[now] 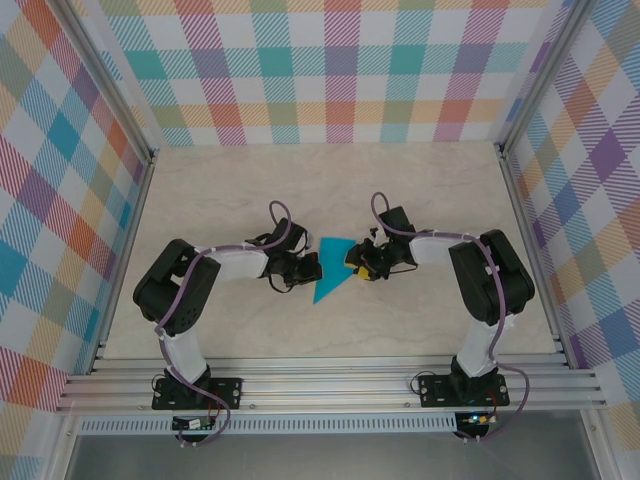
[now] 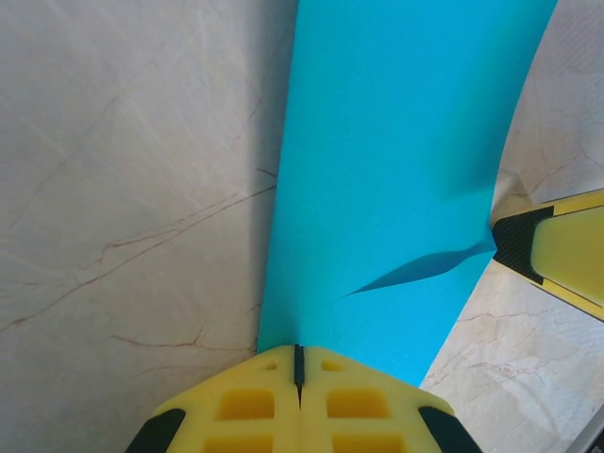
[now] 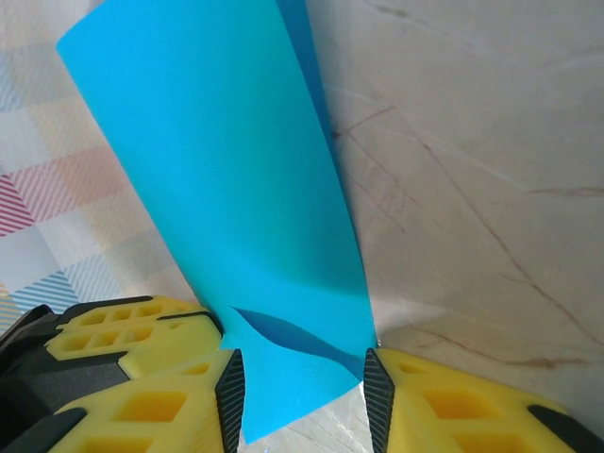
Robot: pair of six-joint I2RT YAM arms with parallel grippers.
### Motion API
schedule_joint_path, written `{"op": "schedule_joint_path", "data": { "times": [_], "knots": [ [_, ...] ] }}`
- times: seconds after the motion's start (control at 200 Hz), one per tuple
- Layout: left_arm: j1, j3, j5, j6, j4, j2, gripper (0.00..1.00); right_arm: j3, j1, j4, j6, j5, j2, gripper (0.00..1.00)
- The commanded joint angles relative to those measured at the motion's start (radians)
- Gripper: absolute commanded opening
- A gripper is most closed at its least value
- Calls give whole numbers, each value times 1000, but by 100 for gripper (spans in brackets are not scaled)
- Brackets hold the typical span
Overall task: Fold a paper plane with a square sheet of paper (pick it up from the middle)
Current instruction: Third fold the triangle at the center of the table, then fourth fold the wing at the center of the table.
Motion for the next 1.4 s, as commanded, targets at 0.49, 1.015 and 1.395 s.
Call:
{"op": "schedule_joint_path", "data": {
  "times": [0.49,1.015,1.395],
  "knots": [
    [29,-36,-7,-24,-24,-16,0,19,10,38,40,-21,-17,41],
    [35,-45,-15,-57,-17,-14,0,-17,17,10,73,35,-13,42],
    [35,-38,15,-16,-19,-25,0,23,24,78,37,-3,-5,34]
  ]
}}
